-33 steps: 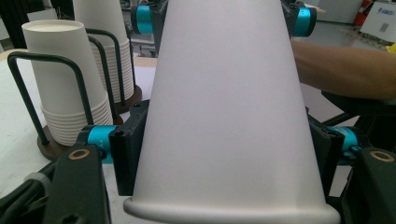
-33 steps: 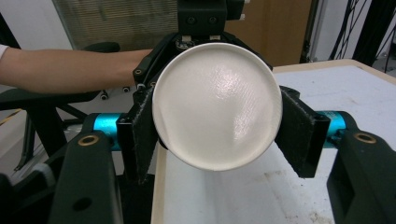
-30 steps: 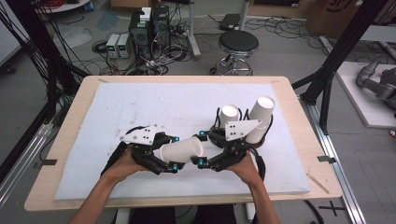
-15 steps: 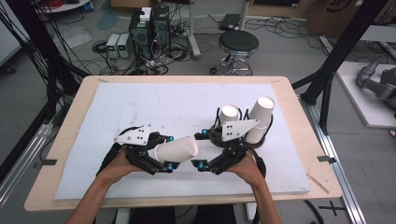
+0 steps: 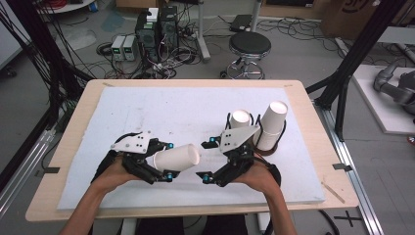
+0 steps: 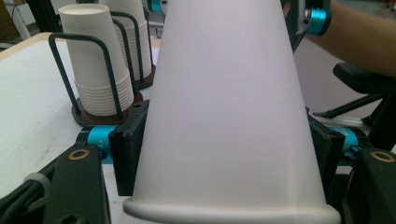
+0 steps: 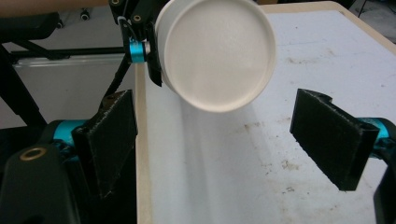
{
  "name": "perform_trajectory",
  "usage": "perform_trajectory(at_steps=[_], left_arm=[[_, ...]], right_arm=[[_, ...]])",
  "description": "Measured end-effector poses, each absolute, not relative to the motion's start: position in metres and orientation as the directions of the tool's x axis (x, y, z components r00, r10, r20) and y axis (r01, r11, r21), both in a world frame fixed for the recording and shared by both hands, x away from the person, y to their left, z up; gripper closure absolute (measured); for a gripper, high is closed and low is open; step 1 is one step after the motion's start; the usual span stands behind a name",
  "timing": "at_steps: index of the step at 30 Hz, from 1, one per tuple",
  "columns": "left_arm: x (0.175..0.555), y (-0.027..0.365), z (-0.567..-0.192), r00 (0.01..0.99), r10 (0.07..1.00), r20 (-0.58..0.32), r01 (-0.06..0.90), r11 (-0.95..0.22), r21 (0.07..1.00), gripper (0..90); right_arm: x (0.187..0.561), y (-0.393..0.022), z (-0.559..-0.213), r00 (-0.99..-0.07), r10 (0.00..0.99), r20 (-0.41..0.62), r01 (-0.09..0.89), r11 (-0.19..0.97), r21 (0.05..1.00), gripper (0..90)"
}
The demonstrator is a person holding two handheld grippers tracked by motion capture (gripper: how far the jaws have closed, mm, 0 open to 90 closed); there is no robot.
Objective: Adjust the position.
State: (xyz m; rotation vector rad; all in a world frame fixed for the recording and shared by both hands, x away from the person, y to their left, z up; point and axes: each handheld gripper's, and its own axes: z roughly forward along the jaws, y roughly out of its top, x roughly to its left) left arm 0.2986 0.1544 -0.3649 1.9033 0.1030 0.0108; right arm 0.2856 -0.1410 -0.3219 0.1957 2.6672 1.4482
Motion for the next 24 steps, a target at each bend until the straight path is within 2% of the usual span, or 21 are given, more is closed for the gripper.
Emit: perform_trajectory(at_steps=[12,24], left_arm=[[0.303,0.153,-0.354,0.996,0.080,-0.026,0.058,-0.427,0.903,30.6],[0.304,0.150,-0.347,0.998,0.056,-0.015,0.043,-0.543,0.838,30.6]], right_arm=[[0.289,-0.144,-0.317,-0.986,0.161,-0.038,0.065,0.590,0.805,15.5],[0.289,-0.126,-0.315,-0.987,0.135,-0.084,0.036,0.700,0.713,15.5]])
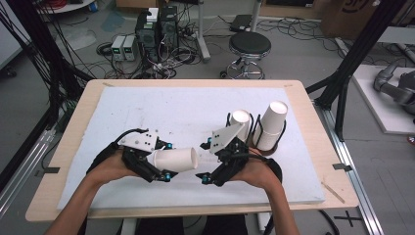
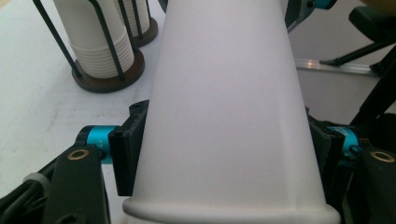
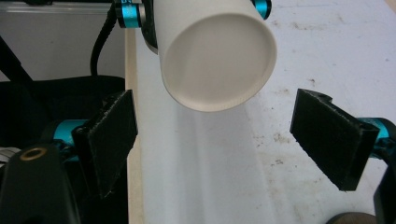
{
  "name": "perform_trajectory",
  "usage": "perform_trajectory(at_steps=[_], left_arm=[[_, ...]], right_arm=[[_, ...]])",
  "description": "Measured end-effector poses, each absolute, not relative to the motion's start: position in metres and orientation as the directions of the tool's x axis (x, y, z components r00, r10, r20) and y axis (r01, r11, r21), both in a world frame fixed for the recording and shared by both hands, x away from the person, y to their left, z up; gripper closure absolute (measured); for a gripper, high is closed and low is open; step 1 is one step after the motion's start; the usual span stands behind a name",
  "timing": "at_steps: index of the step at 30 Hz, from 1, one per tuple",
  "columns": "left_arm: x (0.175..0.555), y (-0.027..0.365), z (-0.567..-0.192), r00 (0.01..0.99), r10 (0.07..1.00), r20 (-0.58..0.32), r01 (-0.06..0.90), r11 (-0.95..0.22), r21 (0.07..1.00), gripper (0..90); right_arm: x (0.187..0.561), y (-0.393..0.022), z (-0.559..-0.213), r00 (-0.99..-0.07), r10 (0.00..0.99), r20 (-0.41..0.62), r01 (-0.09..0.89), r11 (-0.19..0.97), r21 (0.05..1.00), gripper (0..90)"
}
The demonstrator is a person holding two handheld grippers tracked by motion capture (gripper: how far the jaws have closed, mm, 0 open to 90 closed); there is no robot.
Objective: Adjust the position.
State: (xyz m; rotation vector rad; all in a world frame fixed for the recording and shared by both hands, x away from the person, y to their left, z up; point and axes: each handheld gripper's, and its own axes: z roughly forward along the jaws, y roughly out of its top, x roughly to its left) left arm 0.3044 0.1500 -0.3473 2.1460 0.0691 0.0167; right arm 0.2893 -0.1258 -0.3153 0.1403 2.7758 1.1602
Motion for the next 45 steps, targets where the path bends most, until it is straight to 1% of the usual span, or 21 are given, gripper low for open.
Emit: perform_trajectory(at_steps=[3,9,13,16,25,31,34,41,45], left_arm=[[0.305,0.150,-0.346,0.998,0.055,-0.013,0.043,-0.578,0.815,30.7],[0.308,0.145,-0.343,0.998,0.054,-0.019,0.049,-0.645,0.762,30.6],[0.310,0.140,-0.341,0.998,0.059,-0.023,0.057,-0.689,0.722,30.7],[0.312,0.136,-0.341,0.999,0.051,-0.018,0.050,-0.728,0.684,30.7],[0.314,0.128,-0.339,0.998,0.056,-0.023,0.058,-0.798,0.600,30.7],[0.315,0.122,-0.338,0.999,0.049,-0.023,0.054,-0.818,0.572,30.7],[0.315,0.120,-0.339,0.997,0.062,-0.034,0.070,-0.822,0.565,30.7],[0.316,0.116,-0.338,0.999,0.048,-0.024,0.054,-0.854,0.517,30.7],[0.315,0.113,-0.339,0.999,0.046,-0.028,0.054,-0.861,0.506,30.7]], right_arm=[[0.289,-0.122,-0.314,-0.988,0.124,-0.090,0.026,0.715,0.699,15.5],[0.288,-0.115,-0.316,-0.986,0.115,-0.120,0.016,0.786,0.618,15.5],[0.291,-0.109,-0.318,-0.987,0.106,-0.119,0.016,0.812,0.583,15.5],[0.293,-0.104,-0.319,-0.987,0.101,-0.125,0.018,0.842,0.539,15.5],[0.297,-0.086,-0.319,-0.990,0.069,-0.121,0.007,0.895,0.445,15.6],[0.299,-0.078,-0.319,-0.992,0.050,-0.118,-0.001,0.917,0.399,15.5],[0.300,-0.075,-0.320,-0.993,0.050,-0.110,0.005,0.926,0.377,15.6],[0.302,-0.068,-0.324,-0.994,0.024,-0.106,-0.011,0.949,0.314,15.6],[0.302,-0.063,-0.325,-0.994,0.013,-0.108,-0.020,0.954,0.299,15.6]])
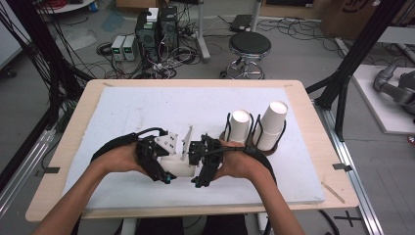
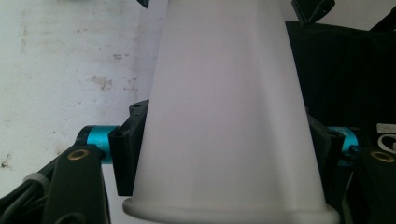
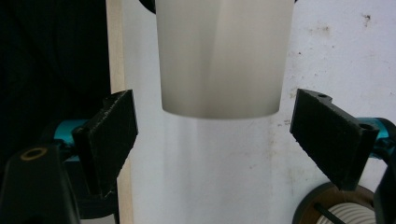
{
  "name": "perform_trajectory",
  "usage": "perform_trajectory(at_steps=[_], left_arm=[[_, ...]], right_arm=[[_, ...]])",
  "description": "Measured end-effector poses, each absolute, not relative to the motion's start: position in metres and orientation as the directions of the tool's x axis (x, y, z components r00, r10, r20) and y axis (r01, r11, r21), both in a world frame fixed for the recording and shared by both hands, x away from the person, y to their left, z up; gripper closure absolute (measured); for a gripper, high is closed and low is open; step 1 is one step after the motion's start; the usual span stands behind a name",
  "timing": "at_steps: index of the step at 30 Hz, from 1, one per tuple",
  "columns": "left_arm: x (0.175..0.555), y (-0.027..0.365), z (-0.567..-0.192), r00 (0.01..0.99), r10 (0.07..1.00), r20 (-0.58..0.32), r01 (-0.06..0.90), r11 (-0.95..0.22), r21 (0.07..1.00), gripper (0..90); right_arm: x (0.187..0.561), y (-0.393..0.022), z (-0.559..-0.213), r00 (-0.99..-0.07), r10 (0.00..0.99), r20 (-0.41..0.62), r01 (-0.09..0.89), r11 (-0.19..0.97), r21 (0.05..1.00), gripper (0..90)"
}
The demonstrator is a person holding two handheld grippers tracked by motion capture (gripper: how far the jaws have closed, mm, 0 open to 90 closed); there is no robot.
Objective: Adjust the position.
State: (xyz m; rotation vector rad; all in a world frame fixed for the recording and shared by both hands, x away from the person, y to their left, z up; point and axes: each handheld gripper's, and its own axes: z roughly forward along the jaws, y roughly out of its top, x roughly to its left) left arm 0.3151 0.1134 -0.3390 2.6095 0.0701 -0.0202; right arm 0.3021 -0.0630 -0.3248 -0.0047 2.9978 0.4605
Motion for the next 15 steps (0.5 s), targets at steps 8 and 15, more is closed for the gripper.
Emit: perform_trajectory(at_steps=[8,15], left_arm=[[0.3157,0.1128,-0.3380,0.999,0.042,-0.025,0.049,-0.865,0.500,30.7],[0.3151,0.1117,-0.3379,0.999,0.038,-0.024,0.044,-0.862,0.504,30.7]], right_arm=[[0.3034,-0.0603,-0.3257,-0.994,0.002,-0.107,-0.029,0.956,0.293,15.7],[0.3038,-0.0584,-0.3268,-0.994,-0.003,-0.108,-0.035,0.955,0.293,17.2]])
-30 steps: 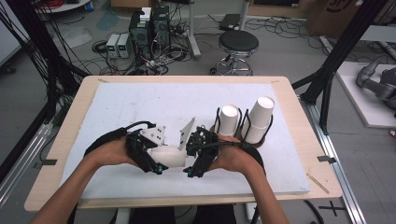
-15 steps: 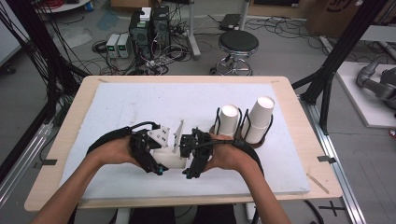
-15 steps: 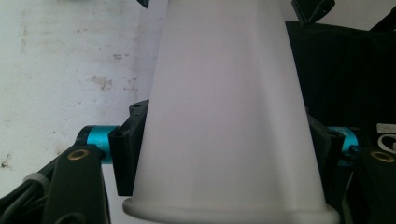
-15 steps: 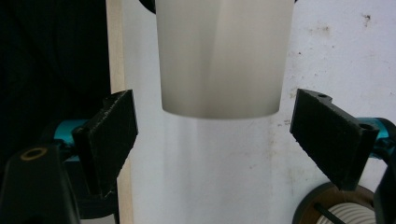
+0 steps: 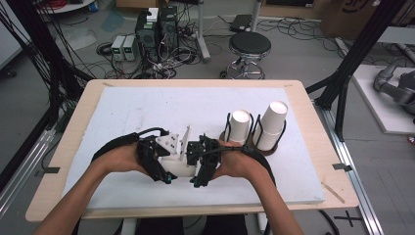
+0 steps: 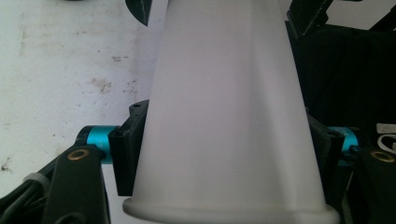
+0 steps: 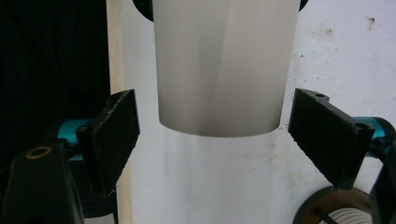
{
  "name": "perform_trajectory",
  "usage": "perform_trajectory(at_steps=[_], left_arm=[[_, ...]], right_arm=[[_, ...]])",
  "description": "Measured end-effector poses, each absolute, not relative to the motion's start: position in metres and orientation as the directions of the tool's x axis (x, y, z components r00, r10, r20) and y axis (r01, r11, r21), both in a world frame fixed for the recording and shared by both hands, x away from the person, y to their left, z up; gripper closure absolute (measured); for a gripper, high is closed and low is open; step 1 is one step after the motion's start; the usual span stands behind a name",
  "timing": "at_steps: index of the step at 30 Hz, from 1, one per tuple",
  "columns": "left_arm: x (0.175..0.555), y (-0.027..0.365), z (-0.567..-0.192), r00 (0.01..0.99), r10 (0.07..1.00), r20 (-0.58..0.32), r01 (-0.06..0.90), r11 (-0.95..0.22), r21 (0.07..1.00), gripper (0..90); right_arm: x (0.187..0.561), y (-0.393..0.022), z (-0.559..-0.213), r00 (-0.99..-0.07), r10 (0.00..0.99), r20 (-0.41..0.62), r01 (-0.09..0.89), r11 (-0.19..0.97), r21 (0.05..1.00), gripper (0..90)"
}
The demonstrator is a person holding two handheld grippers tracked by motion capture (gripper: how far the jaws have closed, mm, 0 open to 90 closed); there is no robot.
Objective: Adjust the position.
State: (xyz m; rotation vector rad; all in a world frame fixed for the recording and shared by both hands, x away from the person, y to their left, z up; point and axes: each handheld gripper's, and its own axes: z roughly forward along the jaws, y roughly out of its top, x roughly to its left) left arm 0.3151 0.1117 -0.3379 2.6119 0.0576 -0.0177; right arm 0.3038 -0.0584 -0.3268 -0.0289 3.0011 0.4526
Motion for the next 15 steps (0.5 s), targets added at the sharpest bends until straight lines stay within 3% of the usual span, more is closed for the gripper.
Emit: perform_trajectory(at_steps=[15], left_arm=[[0.3152,0.1113,-0.3392,0.999,0.039,-0.033,0.050,-0.854,0.517,30.7]], right_arm=[[0.3068,-0.0543,-0.3323,-0.995,-0.016,-0.096,-0.044,0.955,0.293,36.2]])
